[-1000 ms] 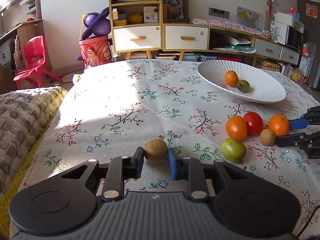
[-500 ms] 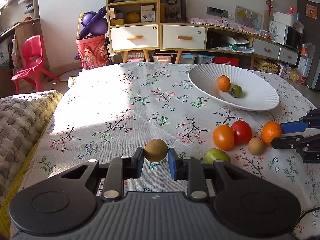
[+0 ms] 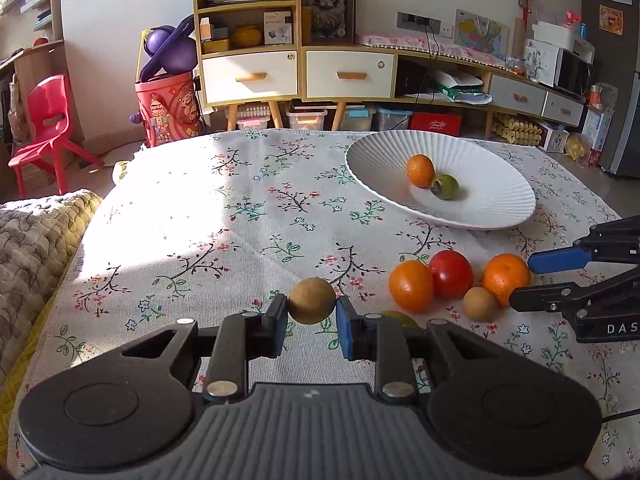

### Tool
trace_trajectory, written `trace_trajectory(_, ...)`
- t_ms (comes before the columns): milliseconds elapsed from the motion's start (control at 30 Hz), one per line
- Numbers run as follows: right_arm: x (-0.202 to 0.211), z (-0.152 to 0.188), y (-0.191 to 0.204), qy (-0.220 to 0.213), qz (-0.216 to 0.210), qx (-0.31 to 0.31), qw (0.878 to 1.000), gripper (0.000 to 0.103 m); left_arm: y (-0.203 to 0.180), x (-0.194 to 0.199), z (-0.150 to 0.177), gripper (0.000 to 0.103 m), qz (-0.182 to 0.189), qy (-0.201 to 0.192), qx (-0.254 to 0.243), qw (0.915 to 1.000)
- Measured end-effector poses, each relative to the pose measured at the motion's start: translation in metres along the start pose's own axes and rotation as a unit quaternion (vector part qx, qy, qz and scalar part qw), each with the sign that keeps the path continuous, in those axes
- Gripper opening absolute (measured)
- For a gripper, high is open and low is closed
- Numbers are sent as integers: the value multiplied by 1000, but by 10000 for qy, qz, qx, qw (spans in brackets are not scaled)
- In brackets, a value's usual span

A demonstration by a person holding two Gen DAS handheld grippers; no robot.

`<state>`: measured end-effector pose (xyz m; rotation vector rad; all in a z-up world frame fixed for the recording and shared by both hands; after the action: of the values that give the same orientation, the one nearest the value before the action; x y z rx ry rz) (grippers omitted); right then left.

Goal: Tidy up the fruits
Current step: 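Close the right gripper on the large orange while the left gripper holds the kiwi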

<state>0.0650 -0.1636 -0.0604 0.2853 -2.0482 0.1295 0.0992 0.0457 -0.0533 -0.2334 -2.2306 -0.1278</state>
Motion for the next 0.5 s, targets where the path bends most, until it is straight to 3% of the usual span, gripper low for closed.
trace_trajectory(300, -9, -3, -3, 37, -177, -140, 9997, 37, -6, -1, 1, 9, 44, 45, -74, 10000)
trace_trajectory(500, -3, -3, -1, 34, -9, -97, 9999, 36, -9, 1, -2, 9, 46, 34, -74, 10000)
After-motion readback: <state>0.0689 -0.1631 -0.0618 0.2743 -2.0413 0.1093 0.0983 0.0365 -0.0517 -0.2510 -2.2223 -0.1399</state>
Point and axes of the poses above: each gripper's, at about its wrist camera, not at the fingertips, and x roughly against the way its jaws point, y to its left, z to its underside, the point moved 4 cm from there along -x, roughly the way its jaws point, and after that the axes turned 11 degrees about y, right-handed, at the moved point
